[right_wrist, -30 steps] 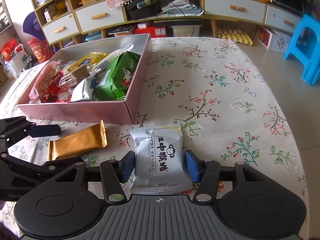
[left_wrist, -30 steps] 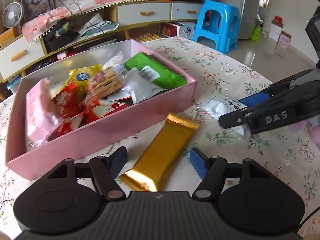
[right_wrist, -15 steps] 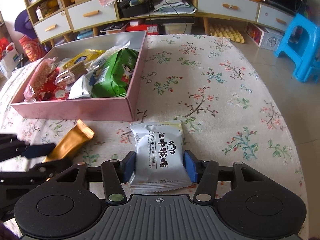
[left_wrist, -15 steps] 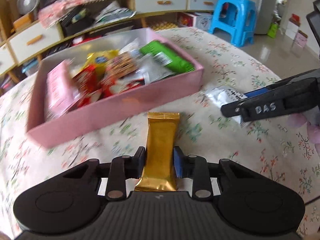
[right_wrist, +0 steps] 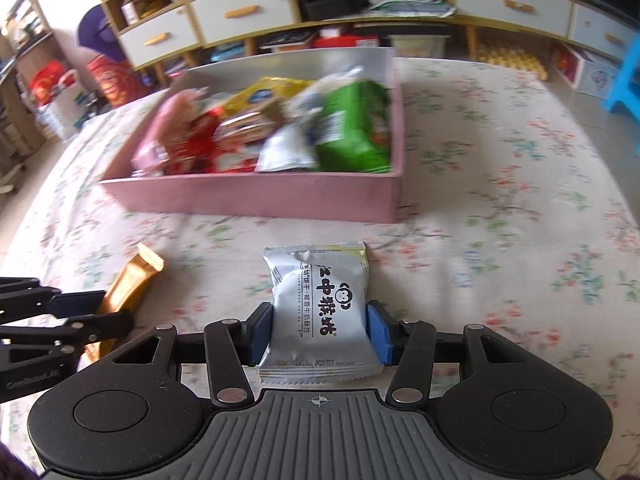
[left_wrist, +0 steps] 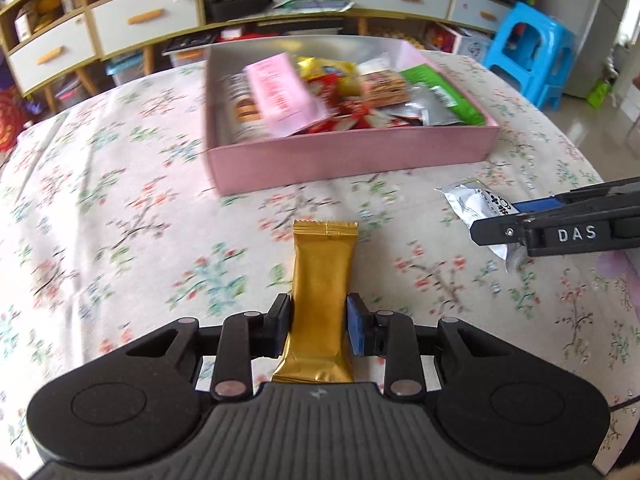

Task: Organize snacks
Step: 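Lift both items and lower them into the pink box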

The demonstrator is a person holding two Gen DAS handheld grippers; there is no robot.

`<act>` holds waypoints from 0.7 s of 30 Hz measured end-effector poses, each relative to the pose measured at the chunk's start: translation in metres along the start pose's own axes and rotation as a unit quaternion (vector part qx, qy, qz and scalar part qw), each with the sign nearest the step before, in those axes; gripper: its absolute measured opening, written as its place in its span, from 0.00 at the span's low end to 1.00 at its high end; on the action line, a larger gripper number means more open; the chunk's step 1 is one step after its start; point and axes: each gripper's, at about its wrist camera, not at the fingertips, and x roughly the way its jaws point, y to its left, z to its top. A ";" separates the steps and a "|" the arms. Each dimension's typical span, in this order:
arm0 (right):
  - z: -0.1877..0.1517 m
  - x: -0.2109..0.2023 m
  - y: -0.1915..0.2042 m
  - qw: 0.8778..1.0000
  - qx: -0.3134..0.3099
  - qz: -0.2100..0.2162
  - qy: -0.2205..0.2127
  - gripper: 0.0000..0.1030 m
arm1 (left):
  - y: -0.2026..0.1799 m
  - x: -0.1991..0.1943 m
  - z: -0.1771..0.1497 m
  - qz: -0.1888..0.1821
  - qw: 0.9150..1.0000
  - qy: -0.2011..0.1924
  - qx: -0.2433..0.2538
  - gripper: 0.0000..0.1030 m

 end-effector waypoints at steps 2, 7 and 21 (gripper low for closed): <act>0.001 0.002 0.009 1.000 -0.005 0.006 0.002 0.48 | 0.005 -0.001 -0.002 0.006 1.000 0.005 -0.008 0.27; 0.003 0.006 0.026 1.000 -0.016 0.013 0.007 0.50 | 0.010 -0.001 -0.004 0.011 1.000 0.008 -0.014 0.31; 0.009 0.010 0.026 0.999 0.019 0.006 0.035 0.57 | 0.009 0.001 -0.003 0.037 0.999 0.020 -0.033 0.43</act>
